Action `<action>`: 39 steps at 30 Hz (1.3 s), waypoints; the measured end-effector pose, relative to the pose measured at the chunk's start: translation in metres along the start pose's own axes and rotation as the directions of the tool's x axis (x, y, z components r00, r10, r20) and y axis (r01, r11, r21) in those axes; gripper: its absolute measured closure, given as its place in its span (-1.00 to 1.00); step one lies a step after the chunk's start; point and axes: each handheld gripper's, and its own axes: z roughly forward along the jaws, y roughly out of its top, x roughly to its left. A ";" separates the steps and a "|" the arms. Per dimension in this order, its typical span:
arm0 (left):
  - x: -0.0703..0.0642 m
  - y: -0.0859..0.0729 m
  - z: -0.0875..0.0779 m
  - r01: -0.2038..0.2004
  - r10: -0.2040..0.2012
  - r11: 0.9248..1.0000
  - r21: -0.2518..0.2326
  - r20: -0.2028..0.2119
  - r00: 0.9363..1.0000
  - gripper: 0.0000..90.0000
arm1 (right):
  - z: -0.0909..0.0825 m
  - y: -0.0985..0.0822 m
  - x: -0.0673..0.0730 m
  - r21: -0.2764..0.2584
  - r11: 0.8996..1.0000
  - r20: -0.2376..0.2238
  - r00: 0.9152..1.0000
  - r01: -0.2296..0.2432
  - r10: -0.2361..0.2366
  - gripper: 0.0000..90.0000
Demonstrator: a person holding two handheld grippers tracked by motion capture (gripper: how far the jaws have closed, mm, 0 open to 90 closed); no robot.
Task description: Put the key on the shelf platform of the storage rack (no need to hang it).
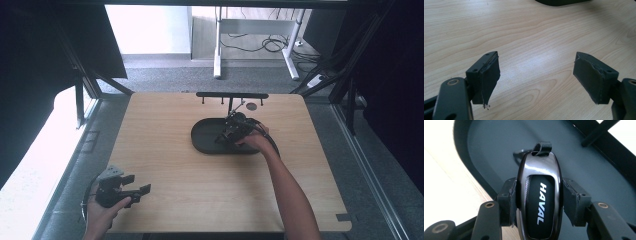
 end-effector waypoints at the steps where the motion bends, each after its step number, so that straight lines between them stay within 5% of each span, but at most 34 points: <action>1: 0.000 0.000 0.000 0.000 0.000 1.000 0.000 0.000 1.000 -0.52 | 0.001 -0.001 -0.001 0.004 1.000 0.004 1.000 0.002 -0.002 0.09; 26: -0.001 0.000 0.001 -0.004 0.004 1.000 0.004 0.001 1.000 -0.52 | 0.026 -0.020 -0.018 0.079 0.997 0.028 1.000 -0.012 0.009 0.08; 39: 0.000 0.000 0.001 -0.004 0.004 1.000 0.004 -0.001 1.000 -0.52 | 0.017 -0.021 -0.017 0.036 0.999 0.057 0.998 -0.035 0.033 -0.13</action>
